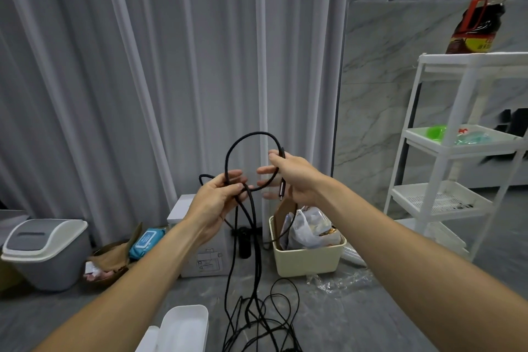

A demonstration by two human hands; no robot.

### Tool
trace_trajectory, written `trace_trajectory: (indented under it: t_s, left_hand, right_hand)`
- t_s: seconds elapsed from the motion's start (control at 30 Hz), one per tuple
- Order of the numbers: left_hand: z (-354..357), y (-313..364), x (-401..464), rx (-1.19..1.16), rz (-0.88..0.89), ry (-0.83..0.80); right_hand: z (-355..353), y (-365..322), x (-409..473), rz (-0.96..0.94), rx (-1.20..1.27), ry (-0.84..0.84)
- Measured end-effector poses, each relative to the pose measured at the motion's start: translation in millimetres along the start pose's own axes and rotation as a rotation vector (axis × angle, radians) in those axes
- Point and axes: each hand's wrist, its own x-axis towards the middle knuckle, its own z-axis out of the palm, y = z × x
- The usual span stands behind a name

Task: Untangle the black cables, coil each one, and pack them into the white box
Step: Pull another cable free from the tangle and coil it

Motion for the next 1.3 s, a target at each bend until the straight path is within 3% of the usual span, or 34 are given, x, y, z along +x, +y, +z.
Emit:
trace_trajectory:
  t_s: [0.17,0.37,0.57,0.83,0.97,1.13,1.3]
  left_hand:
    - [8.8,7.9,3.2,-0.154,0.036,-0.024]
    - [15.8,19.5,3.8,0.002,0.074,-0.118]
    - [11.5,21.9,-1.2,0.433,0.063,-0.154]
    - [12.2,34.3,-0.2,0.376,0.031,0.005]
    - [18.4,50.4,-1.4,0.375,0.093,-0.037]
    - [33.9,71.7,-4.2,0.654,0.146,-0.132]
    - [32.9,68.5,-6.5,0.702,0.139,-0.130]
  right_hand:
    - [-0.7,8.9,-7.1,0.130,-0.105,-0.189]
    - [2.9,9.4,-6.9,0.093,-0.048,-0.249]
    - [5.7,6.4,-2.8,-0.014,0.212,-0.155]
    - [3.3,8.6,1.8,-0.128,-0.069,0.062]
    - [2.8,10.2,1.4,-0.156,-0.110,0.123]
    - [3.0,13.3,6.9,-0.186,-0.108,0.158]
    - [-0.8,6.2,9.2,-0.164,-0.005,0.217]
